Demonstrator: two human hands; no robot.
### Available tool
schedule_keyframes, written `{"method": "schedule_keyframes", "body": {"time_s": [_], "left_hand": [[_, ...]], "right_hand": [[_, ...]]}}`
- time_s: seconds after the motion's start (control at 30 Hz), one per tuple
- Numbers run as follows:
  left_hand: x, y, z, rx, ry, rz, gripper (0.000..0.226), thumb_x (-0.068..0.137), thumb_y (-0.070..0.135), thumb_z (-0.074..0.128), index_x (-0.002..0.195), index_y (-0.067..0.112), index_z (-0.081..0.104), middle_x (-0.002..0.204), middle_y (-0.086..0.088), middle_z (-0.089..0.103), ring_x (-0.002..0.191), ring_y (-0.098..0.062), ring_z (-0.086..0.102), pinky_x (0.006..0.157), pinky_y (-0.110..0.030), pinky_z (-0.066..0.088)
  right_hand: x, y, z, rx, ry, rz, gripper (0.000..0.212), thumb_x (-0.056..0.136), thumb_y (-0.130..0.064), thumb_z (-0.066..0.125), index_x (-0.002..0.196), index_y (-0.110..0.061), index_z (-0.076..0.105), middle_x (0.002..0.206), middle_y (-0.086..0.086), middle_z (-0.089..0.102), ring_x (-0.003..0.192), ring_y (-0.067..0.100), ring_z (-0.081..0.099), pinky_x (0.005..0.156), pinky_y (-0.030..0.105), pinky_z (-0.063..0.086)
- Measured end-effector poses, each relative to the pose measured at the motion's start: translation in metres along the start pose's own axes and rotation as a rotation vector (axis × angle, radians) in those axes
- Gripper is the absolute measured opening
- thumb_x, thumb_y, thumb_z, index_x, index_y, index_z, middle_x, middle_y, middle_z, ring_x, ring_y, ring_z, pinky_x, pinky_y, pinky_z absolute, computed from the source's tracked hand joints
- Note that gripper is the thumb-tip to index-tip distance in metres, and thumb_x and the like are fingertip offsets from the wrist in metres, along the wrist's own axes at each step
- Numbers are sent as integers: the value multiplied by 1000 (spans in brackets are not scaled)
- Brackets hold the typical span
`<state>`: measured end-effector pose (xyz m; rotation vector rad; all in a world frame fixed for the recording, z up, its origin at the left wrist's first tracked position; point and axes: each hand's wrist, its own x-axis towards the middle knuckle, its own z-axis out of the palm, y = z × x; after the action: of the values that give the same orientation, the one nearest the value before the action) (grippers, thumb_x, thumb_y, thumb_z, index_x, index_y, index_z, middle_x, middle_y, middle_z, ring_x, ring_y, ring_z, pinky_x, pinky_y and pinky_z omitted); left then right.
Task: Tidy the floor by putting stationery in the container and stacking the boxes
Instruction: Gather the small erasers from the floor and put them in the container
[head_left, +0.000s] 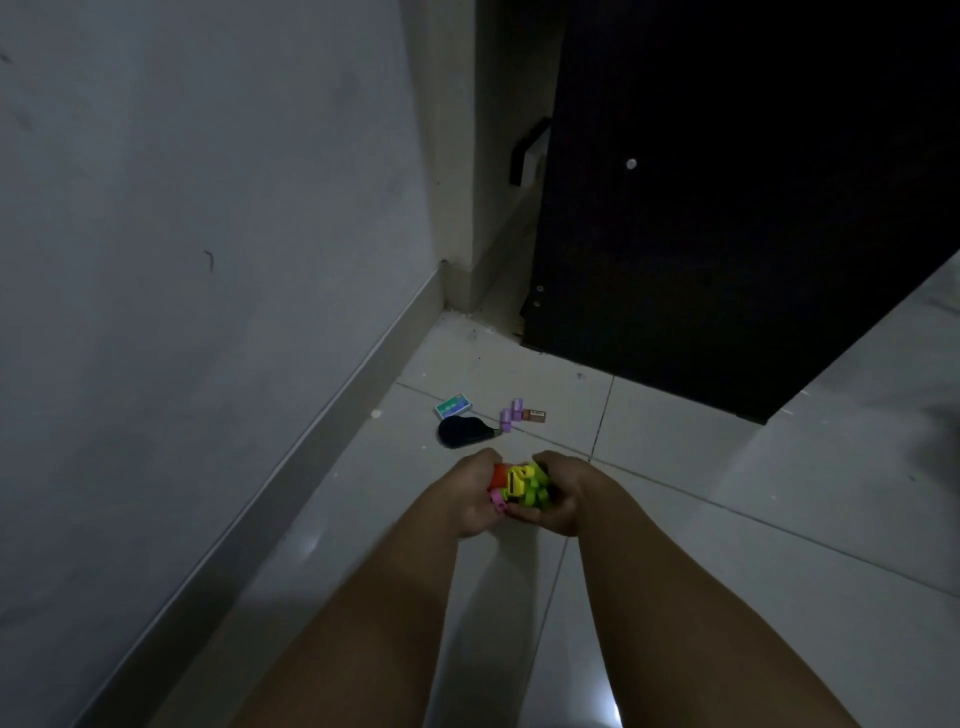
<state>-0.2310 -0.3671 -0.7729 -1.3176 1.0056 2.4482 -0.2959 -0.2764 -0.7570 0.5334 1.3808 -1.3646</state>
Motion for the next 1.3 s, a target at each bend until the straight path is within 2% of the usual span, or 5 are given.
{"method": "schedule_keyframes", "body": {"time_s": [0.33, 0.5, 0.67, 0.8, 1.3], "left_hand": [[-13, 3, 5, 156, 128, 81, 25, 96, 15, 37, 79, 6, 54, 75, -12, 55, 67, -22, 54, 64, -30, 45], [-60, 9, 20, 162, 130, 2, 27, 97, 17, 39, 83, 6, 58, 76, -12, 59, 68, -22, 57, 62, -28, 46], [-122, 26, 45, 185, 164, -22, 28, 97, 17, 39, 76, 7, 56, 70, -10, 56, 62, -19, 54, 58, -26, 44], [-187, 59, 70, 176, 184, -38, 23, 95, 15, 41, 78, 7, 56, 74, -11, 55, 65, -20, 53, 61, -27, 44], [-450, 198, 198, 221, 90, 10, 31, 96, 16, 48, 121, -1, 56, 105, -17, 63, 84, -21, 62, 79, -33, 53]], "right_hand": [[-11, 6, 8, 19, -82, -30, 32, 101, -22, 40, 117, 2, 53, 120, 26, 57, 96, 35, 58, 87, 45, 49], [-53, 2, 6, 78, -89, 48, 29, 100, -21, 44, 113, 2, 54, 102, 24, 59, 89, 34, 60, 61, 37, 57], [-118, -11, 15, 104, -88, 96, 22, 98, -13, 43, 98, 4, 57, 101, 24, 58, 99, 36, 57, 91, 45, 49], [-189, -36, 35, 140, -97, 111, 21, 98, -12, 43, 101, 4, 56, 99, 23, 58, 87, 33, 58, 79, 44, 53], [-478, -180, 87, 13, -124, 107, 18, 98, -9, 43, 95, 2, 58, 87, 19, 61, 77, 29, 62, 51, 35, 58]]}}
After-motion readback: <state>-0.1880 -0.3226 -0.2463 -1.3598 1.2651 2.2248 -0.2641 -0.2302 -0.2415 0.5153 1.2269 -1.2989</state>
